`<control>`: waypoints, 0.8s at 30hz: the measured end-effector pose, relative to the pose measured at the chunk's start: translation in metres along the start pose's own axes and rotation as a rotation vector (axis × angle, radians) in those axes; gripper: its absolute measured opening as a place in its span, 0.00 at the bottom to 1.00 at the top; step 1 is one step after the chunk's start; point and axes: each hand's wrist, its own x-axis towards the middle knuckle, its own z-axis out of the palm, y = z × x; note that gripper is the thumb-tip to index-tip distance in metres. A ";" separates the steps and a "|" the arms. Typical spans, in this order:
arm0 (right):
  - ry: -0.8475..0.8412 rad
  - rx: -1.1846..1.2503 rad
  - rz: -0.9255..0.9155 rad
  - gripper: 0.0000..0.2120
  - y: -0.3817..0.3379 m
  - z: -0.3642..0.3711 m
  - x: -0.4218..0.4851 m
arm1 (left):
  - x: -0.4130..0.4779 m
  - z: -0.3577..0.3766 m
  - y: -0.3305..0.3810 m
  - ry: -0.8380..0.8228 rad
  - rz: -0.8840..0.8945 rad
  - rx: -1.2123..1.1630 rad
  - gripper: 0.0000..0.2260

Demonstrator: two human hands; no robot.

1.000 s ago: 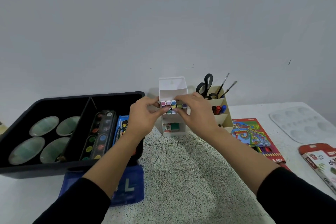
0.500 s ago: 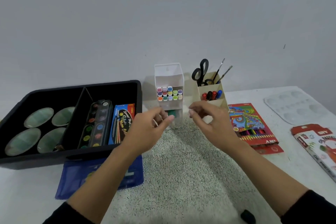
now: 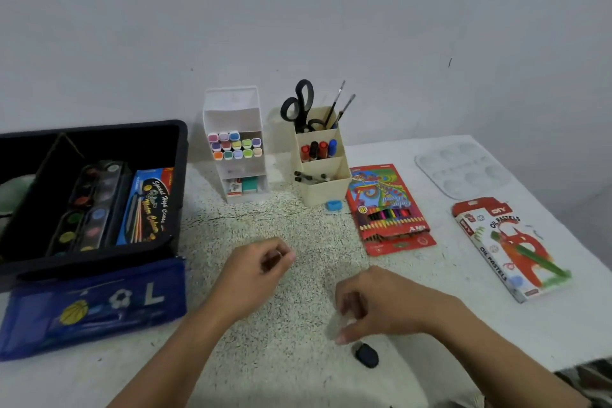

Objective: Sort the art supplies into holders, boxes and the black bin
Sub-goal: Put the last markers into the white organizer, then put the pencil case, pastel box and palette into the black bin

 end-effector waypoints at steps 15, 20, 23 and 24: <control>-0.284 -0.073 -0.161 0.14 -0.001 0.001 -0.001 | -0.072 -0.017 -0.001 0.483 -0.211 0.196 0.04; -0.255 -0.074 -0.233 0.04 -0.028 0.005 0.031 | -0.105 -0.049 -0.014 0.795 -0.216 0.363 0.03; -0.161 -0.010 -0.272 0.01 -0.048 0.008 0.056 | -0.121 -0.080 -0.045 0.776 -0.419 0.424 0.04; -0.123 -0.006 -0.275 0.02 -0.056 0.009 0.063 | -0.127 -0.090 -0.058 0.755 -0.501 0.440 0.05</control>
